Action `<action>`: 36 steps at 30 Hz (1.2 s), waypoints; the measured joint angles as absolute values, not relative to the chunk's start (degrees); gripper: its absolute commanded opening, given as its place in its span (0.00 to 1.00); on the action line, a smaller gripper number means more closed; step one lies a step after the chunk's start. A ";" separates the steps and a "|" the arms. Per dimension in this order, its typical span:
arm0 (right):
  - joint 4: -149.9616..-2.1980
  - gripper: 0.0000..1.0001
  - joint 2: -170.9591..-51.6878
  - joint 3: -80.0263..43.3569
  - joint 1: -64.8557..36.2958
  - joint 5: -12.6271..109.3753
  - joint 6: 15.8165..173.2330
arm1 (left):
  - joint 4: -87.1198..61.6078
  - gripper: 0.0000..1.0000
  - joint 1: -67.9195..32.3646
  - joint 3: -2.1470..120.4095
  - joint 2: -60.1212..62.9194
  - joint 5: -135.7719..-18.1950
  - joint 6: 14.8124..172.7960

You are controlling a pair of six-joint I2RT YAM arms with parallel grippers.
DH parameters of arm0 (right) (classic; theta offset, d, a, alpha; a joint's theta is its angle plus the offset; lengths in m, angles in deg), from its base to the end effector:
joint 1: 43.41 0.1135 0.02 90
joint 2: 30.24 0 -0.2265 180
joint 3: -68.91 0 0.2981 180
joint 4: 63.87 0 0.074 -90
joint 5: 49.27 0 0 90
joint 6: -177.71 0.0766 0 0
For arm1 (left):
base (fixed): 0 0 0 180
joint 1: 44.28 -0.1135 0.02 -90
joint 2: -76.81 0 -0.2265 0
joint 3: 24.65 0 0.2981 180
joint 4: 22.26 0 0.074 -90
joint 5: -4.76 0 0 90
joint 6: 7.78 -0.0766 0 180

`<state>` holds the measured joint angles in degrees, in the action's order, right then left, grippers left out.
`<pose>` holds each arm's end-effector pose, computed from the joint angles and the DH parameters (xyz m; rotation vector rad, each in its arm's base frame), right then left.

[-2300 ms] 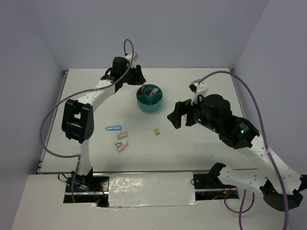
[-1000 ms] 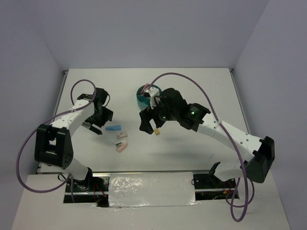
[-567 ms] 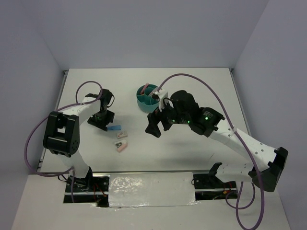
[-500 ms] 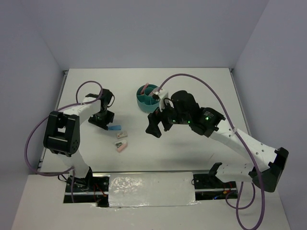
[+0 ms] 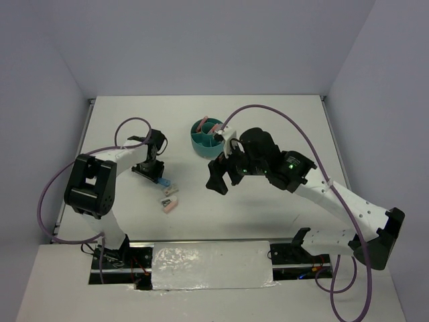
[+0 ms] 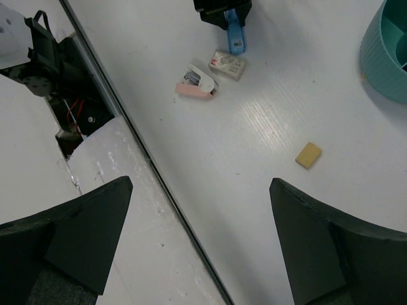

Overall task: Sort the stationery into containers
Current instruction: Pick up the stationery from the center of the board.

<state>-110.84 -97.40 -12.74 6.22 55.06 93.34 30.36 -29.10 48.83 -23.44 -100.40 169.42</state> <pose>0.2095 0.2757 0.3172 -0.9777 2.0093 0.8157 0.3466 -0.0733 0.0567 -1.6863 2.2609 0.0312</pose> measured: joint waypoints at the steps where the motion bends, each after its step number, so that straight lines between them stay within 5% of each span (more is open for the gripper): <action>1: -110.84 0.97 -97.38 -12.74 6.24 55.06 93.36 | 30.23 0.17 -28.94 48.83 -23.44 -100.38 169.16; 7: -110.84 0.97 -96.87 -12.74 6.22 54.93 93.40 | 29.27 0.00 -28.83 48.15 -22.87 -100.32 168.02; 24: -104.22 0.98 -99.02 -9.46 6.22 54.10 102.06 | 10.54 0.00 -27.63 47.67 -8.56 -91.07 153.07; 36: -93.53 0.95 -105.86 -8.72 6.20 46.47 118.52 | 5.20 0.00 -15.39 47.58 7.18 -80.86 149.86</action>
